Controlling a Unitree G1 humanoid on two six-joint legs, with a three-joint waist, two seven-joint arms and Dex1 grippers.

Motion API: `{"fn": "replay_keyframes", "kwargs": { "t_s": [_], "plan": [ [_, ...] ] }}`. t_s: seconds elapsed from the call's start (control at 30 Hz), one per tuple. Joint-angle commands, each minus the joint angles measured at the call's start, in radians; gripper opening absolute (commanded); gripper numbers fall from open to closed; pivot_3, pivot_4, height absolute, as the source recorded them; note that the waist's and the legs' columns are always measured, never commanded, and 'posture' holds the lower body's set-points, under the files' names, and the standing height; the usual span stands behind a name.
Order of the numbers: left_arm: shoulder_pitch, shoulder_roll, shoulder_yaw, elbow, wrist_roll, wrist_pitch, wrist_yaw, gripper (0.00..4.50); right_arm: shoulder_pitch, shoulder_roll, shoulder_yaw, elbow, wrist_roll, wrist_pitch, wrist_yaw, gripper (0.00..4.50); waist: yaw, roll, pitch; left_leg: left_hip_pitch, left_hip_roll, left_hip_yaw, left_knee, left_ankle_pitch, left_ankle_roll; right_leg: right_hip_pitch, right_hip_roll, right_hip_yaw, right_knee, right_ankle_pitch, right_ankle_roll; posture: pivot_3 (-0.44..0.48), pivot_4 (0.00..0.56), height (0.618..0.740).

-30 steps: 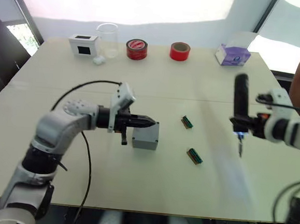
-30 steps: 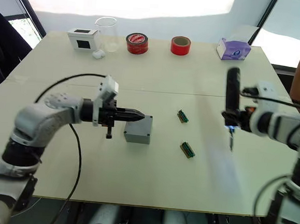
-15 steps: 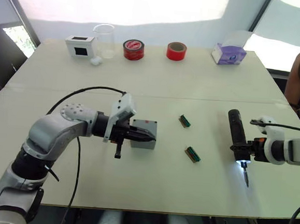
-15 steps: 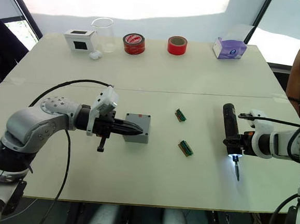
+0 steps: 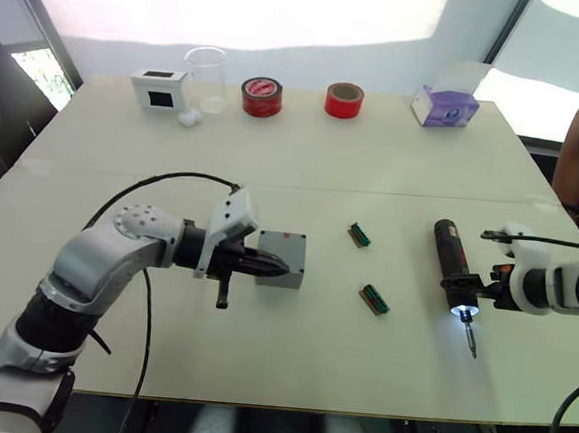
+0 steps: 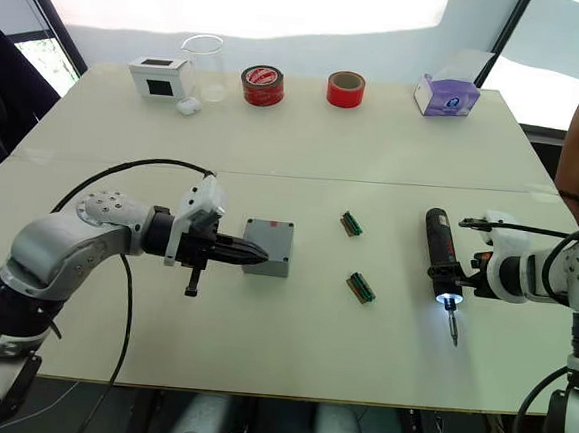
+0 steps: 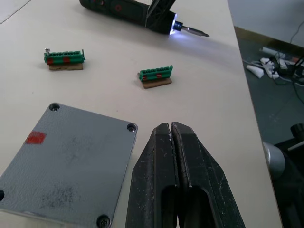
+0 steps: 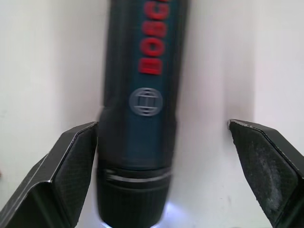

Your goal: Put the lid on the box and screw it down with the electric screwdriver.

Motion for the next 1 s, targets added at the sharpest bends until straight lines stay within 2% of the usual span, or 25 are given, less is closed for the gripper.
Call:
{"fn": "replay_keyframes", "kwargs": {
  "t_s": [0.03, 0.13, 0.2, 0.27, 0.33, 0.4, 0.47, 0.6, 0.83, 1.0],
  "plan": [
    [-0.041, 0.043, 0.121, 0.086, 0.002, -0.025, 0.011, 0.0, -0.117, -0.032, -0.067, 0.012, 0.021, 0.006, 0.034, 4.44, -0.002, 0.001, 0.0, 0.0, 0.0, 0.0, 0.0, 0.0, 0.0, -0.001, 0.0, 0.0, 0.0, 0.0, 0.0, 0.0, 0.15, 0.74],
    [-0.048, 0.063, 0.167, 0.13, -0.016, -0.025, 0.004, 0.0, -0.233, -0.038, -0.092, 0.075, 0.09, 0.007, 0.041, 4.44, -0.007, 0.001, 0.001, 0.0, 0.0, 0.001, -0.001, 0.0, 0.0, -0.002, 0.0, 0.0, 0.001, 0.0, 0.0, 0.0, 0.15, 0.74],
    [-0.048, 0.073, 0.175, 0.161, -0.004, -0.033, 0.001, 0.0, -0.286, -0.038, -0.084, 0.038, 0.061, 0.006, 0.053, 4.44, -0.004, 0.001, 0.001, 0.0, 0.001, 0.0, -0.002, 0.0, 0.0, -0.002, 0.001, 0.0, 0.0, 0.0, 0.0, 0.0, 0.15, 0.74],
    [-0.018, 0.086, 0.149, 0.237, 0.069, -0.093, 0.012, 0.0, -0.308, 0.04, -0.07, -0.152, 0.053, -0.21, 0.101, 4.44, -0.003, 0.001, 0.001, -0.001, 0.001, 0.0, -0.002, 0.0, 0.0, -0.002, 0.001, 0.0, -0.001, 0.0, 0.0, 0.0, 0.15, 0.74],
    [0.001, 0.078, 0.131, 0.259, 0.098, -0.115, 0.024, 0.0, -0.249, 0.109, -0.059, -0.307, 0.067, -0.321, 0.137, 4.44, -0.007, 0.001, 0.001, -0.001, 0.001, 0.001, -0.002, 0.0, 0.0, -0.003, 0.001, 0.001, 0.0, 0.0, 0.0, 0.0, 0.15, 0.74],
    [0.017, 0.065, 0.118, 0.25, 0.108, -0.121, 0.026, 0.0, -0.182, 0.145, -0.025, -0.383, 0.093, -0.277, 0.147, 4.44, -0.002, 0.001, 0.001, -0.001, 0.001, 0.0, -0.002, 0.0, 0.0, -0.003, 0.001, 0.0, 0.0, 0.0, 0.0, 0.0, 0.15, 0.74],
    [0.046, 0.043, 0.091, 0.267, 0.167, -0.157, 0.074, 0.0, -0.066, 0.227, 0.056, -0.498, 0.078, -0.391, 0.183, 4.44, 0.006, -0.005, -0.002, -0.002, 0.001, -0.001, -0.002, 0.0, 0.0, -0.003, 0.0, -0.001, 0.0, 0.0, 0.0, 0.0, 0.15, 0.74],
    [0.076, 0.008, 0.075, 0.266, 0.205, -0.176, 0.112, 0.0, 0.05, 0.296, 0.102, -0.594, 0.081, -0.46, 0.213, 4.44, 0.01, -0.006, -0.001, -0.003, -0.002, -0.002, 0.0, 0.0, 0.0, -0.003, -0.003, -0.001, 0.001, 0.0, 0.0, 0.0, 0.15, 0.74],
    [0.116, -0.031, 0.033, 0.162, 0.205, -0.152, 0.119, 0.0, 0.189, 0.188, 0.352, -0.66, -0.1, -0.666, 0.378, 4.44, 0.016, -0.006, -0.001, -0.002, -0.001, -0.002, 0.001, 0.0, 0.0, -0.002, -0.003, -0.002, 0.0, 0.001, 0.002, 0.0, 0.15, 0.74],
    [0.078, -0.053, 0.007, 0.177, 0.214, -0.149, 0.124, 0.0, 0.189, 0.198, 0.407, -0.622, -0.124, -0.68, 0.421, 4.44, 0.015, -0.006, -0.001, -0.002, -0.001, -0.002, 0.001, 0.0, 0.0, -0.002, -0.002, -0.001, 0.001, 0.001, 0.002, 0.0, 0.15, 0.74]
  ]
}}
